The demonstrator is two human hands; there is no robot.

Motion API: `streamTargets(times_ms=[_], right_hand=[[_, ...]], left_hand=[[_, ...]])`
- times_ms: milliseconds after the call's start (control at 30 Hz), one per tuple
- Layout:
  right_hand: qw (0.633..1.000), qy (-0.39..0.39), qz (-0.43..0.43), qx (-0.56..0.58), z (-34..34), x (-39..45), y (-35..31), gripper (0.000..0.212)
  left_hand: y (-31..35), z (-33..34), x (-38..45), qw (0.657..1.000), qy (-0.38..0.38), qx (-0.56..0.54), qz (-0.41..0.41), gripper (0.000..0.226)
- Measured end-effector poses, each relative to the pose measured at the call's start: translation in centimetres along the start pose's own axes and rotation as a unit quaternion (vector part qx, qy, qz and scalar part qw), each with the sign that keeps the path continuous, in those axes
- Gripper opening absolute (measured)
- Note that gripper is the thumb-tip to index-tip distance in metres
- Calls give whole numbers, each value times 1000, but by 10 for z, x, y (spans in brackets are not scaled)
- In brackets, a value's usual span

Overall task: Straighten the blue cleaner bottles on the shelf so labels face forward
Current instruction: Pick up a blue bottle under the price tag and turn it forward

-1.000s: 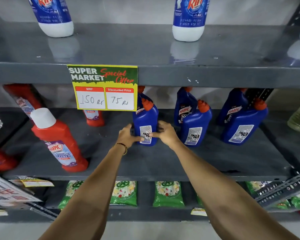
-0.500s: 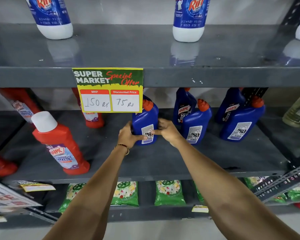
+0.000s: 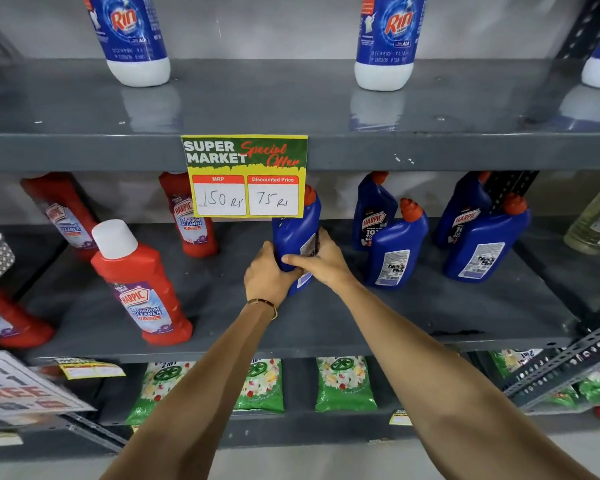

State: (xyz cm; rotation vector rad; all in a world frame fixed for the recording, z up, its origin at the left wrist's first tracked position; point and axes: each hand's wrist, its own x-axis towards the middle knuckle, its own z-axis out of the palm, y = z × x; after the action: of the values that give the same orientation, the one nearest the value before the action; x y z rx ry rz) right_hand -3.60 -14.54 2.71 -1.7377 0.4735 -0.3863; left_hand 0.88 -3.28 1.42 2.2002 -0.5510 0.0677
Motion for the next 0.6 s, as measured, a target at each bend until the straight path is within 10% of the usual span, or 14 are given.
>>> streamTargets(times_ms=[267, 600], right_hand=[[998, -56, 6, 21, -20, 1, 6, 56], [965, -216, 29, 149, -37, 3, -6, 43]], left_hand=[[-40, -25, 23, 898, -288, -312, -116, 34], [-56, -11, 28, 761, -451, -433, -175, 86]])
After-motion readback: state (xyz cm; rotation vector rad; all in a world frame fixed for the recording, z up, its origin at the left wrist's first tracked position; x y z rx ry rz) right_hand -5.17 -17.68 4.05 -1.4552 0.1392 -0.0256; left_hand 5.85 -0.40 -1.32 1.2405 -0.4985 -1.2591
